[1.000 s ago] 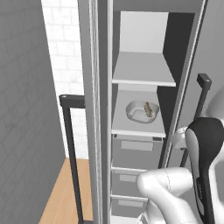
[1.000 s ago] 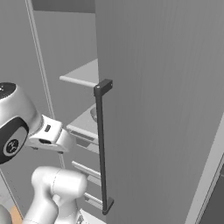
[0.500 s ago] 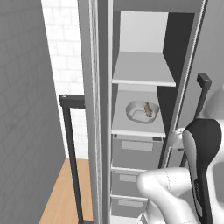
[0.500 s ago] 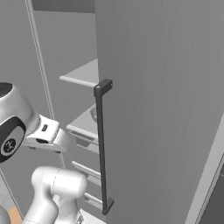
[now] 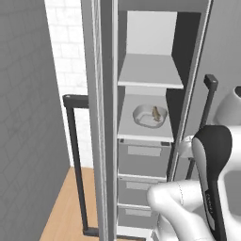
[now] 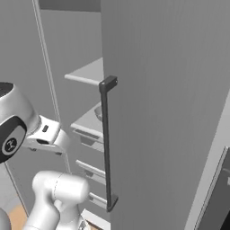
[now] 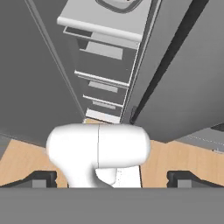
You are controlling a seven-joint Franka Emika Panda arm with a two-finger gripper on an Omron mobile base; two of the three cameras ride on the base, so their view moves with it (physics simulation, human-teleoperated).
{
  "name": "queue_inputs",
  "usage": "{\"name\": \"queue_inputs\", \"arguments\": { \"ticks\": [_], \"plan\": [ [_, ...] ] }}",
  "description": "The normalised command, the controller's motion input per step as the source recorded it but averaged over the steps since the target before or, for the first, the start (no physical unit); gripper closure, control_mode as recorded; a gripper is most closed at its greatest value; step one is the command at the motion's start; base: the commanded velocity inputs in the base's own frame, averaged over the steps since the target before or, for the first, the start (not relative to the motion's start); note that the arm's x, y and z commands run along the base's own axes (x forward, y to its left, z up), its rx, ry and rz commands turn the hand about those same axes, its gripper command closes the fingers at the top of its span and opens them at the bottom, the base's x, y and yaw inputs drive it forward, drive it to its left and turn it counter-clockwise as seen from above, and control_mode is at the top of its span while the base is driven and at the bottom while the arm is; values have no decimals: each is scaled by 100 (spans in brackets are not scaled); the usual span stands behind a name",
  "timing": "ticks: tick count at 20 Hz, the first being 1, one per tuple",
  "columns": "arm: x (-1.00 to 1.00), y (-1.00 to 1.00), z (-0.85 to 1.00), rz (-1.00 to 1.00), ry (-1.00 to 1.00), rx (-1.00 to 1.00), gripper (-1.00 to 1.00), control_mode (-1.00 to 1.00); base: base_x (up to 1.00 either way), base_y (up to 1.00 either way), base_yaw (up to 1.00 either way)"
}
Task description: Take the meat container that has the fish and place it on the second highest rack of the freezer. Then take the vegetable container that has the onion and lemon wedge and place it on the highest rack of the freezer.
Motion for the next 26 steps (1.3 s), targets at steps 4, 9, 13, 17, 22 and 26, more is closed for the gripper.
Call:
{"name": "queue_inputs", "arguments": {
  "ticks": [4,9,13,17,22,26],
  "plan": [
    [0,0,0,0,0,0,-100,100,-100,-45,-9],
    [0,0,0,0,0,0,-100,100,-92,-58,-28],
    [0,0,0,0,0,0,-100,100,-66,-55,-38],
    [0,0,0,0,0,0,-100,100,-37,-46,-41],
    [0,0,0,0,0,0,-100,100,-12,-44,-36],
    [0,0,0,0,0,0,-100,100,3,-65,-9]
  ]
}}
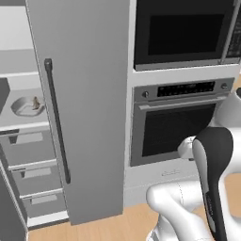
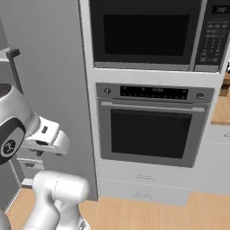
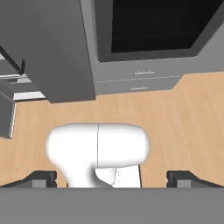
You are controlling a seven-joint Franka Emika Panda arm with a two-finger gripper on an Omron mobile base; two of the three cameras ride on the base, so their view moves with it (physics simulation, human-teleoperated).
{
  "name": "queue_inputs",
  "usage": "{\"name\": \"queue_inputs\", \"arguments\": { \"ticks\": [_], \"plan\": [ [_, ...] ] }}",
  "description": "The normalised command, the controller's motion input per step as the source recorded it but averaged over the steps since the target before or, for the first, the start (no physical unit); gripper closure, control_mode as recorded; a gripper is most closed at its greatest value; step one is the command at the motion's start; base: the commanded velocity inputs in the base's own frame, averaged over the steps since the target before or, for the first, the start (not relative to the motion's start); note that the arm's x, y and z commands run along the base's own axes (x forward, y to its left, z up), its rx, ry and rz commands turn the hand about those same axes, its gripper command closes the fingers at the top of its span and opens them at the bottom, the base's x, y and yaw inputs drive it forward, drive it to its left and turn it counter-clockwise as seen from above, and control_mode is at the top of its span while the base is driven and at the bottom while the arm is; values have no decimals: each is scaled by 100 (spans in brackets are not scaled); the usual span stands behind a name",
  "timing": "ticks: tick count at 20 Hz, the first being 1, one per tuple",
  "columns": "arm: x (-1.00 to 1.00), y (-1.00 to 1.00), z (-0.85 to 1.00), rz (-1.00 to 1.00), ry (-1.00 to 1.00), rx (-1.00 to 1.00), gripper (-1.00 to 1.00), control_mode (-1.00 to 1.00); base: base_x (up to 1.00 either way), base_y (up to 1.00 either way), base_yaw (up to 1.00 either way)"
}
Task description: Take the meat container that has the fish and place it on the second highest rack of the freezer. Then take the vegetable container that has the onion and lemon wedge and place it on the highest rack of the freezer.
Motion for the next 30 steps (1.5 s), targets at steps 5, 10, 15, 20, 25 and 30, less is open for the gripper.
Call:
{"name": "queue_inputs", "arguments": {
  "ticks": [5,10,15,20,25,30],
  "plan": [
    [0,0,0,0,0,0,-100,100,31,-79,0],
    [0,0,0,0,0,0,-100,100,42,-77,0],
    [0,0,0,0,0,0,-100,100,39,-73,0],
    [0,0,0,0,0,0,-100,100,33,-66,0],
    [0,0,0,0,0,0,-100,100,31,-53,0],
    [0,0,0,0,0,0,-100,100,35,-39,0]
  ]
}}
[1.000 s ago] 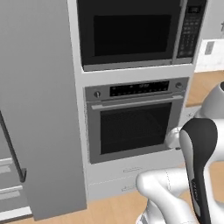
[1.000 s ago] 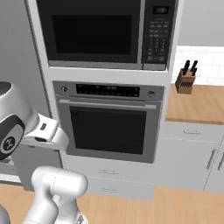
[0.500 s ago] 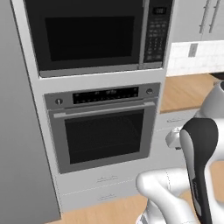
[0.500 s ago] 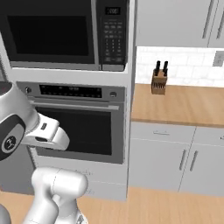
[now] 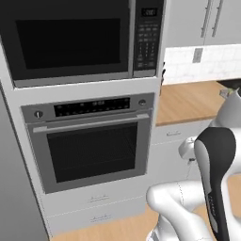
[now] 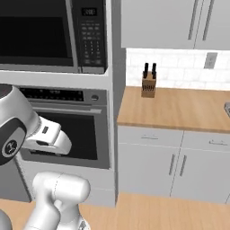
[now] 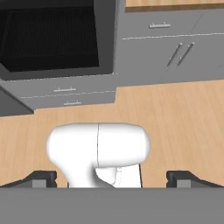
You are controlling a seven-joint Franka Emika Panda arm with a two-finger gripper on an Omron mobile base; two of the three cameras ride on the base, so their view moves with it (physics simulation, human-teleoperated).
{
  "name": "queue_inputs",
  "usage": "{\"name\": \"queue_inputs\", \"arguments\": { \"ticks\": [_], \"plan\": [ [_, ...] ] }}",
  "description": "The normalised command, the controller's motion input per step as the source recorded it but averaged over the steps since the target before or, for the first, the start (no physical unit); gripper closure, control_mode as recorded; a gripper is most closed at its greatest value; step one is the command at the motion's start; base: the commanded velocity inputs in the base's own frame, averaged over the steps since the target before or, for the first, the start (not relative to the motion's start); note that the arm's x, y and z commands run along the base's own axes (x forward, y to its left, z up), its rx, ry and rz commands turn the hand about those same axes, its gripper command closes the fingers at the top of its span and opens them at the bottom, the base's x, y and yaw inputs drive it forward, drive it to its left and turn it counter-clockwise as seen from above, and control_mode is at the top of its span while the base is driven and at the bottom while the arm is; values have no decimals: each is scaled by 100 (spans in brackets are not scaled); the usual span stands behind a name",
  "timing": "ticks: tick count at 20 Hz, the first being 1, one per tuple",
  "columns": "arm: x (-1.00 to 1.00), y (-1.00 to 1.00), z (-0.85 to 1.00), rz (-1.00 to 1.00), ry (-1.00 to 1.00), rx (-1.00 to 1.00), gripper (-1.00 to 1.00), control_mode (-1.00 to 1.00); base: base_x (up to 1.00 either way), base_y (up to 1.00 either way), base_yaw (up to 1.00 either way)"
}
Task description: Take the meat container that has the fish and place it on the second highest rack of the freezer. Then take the vegetable container that has the onion and lemon wedge and place it on the highest rack of the freezer.
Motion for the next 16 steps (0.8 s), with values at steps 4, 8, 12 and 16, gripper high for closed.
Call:
{"name": "queue_inputs", "arguments": {
  "ticks": [4,8,12,16],
  "plan": [
    [0,0,0,0,0,0,-100,100,34,-39,0],
    [0,0,0,0,0,0,-100,100,35,-40,0],
    [0,0,0,0,0,0,-100,100,33,-69,1],
    [0,0,0,0,0,0,-100,100,38,-78,3]
  ]
}}
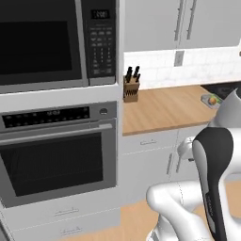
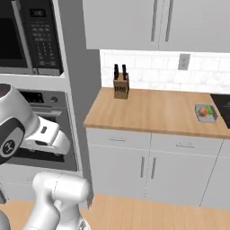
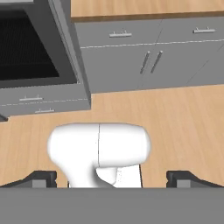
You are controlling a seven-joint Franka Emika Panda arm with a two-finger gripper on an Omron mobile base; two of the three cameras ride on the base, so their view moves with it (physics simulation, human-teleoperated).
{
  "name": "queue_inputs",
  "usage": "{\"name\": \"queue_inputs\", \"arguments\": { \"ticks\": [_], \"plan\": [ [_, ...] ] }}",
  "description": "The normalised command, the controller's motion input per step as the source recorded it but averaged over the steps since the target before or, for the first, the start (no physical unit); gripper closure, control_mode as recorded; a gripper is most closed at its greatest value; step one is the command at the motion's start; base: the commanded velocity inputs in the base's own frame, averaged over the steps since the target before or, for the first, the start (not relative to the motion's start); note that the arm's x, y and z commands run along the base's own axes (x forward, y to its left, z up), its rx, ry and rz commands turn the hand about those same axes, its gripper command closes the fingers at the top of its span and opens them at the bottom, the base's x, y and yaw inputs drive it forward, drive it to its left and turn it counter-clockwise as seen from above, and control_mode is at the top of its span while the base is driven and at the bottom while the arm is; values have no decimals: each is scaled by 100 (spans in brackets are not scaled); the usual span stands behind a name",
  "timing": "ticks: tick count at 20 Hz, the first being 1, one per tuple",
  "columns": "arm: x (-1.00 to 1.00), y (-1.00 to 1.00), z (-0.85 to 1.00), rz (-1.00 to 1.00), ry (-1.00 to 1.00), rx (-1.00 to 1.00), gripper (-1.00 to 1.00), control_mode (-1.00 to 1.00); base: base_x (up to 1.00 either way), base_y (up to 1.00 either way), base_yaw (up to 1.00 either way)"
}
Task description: Take the meat container that has the fish and place it on the second highest rack of the freezer. Then take the vegetable container that has the onion and lemon wedge and place it on the highest rack of the freezer.
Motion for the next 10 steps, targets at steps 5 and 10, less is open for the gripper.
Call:
{"name": "queue_inputs", "arguments": {
  "ticks": [5,10],
  "plan": [
    [0,0,0,0,0,0,-100,100,42,-81,3],
    [0,0,0,0,0,0,-100,100,48,-68,1]
  ]
}}
